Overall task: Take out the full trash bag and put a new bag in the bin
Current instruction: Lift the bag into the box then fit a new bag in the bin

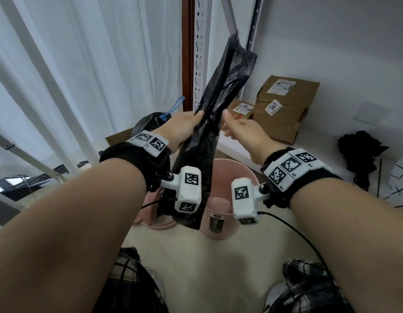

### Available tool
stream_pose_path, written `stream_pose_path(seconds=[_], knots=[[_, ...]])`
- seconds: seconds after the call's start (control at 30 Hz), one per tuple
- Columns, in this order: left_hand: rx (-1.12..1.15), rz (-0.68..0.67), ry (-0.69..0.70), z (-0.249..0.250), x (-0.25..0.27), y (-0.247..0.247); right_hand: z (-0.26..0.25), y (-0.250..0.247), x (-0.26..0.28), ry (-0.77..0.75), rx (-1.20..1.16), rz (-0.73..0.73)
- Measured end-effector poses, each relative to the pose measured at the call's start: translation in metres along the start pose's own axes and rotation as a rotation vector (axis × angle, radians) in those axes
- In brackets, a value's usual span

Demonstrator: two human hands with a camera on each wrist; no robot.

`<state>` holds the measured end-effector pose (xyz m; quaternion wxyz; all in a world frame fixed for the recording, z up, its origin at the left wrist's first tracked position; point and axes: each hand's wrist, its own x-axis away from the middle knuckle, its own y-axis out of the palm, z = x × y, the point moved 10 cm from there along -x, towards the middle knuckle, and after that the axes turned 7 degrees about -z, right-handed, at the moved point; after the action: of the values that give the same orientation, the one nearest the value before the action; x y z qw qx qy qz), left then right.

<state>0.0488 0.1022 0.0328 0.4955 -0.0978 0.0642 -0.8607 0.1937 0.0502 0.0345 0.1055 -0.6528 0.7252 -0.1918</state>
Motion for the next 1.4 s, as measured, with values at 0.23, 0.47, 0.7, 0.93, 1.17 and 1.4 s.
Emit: stream_pose_path(seconds=[0.23, 0.47, 0.7, 0.93, 1.17, 1.4], knots=[[-0.106, 0.162, 0.172, 0.019, 0.001, 0.000, -0.020, -0.018, -0.009, -0.217, -0.248, 0.203], [-0.166, -0.051, 0.183, 0.025, 0.001, 0.028, -0.034, -0.007, -0.002, -0.312, -0.315, 0.091], [-0.059, 0.296, 0.173, 0.014, -0.005, -0.026, -0.017, -0.044, -0.002, -0.205, -0.139, 0.415], [-0.250, 0.382, 0.236, 0.029, 0.002, -0.026, 0.000, -0.051, 0.000, -0.108, -0.085, 0.478], [-0.070, 0.149, 0.236, 0.030, -0.001, 0.002, -0.008, 0.008, -0.014, -0.062, -0.104, 0.057], [-0.071, 0.318, 0.235, 0.034, 0.007, -0.012, -0.037, -0.004, -0.005, -0.247, 0.286, 0.211]])
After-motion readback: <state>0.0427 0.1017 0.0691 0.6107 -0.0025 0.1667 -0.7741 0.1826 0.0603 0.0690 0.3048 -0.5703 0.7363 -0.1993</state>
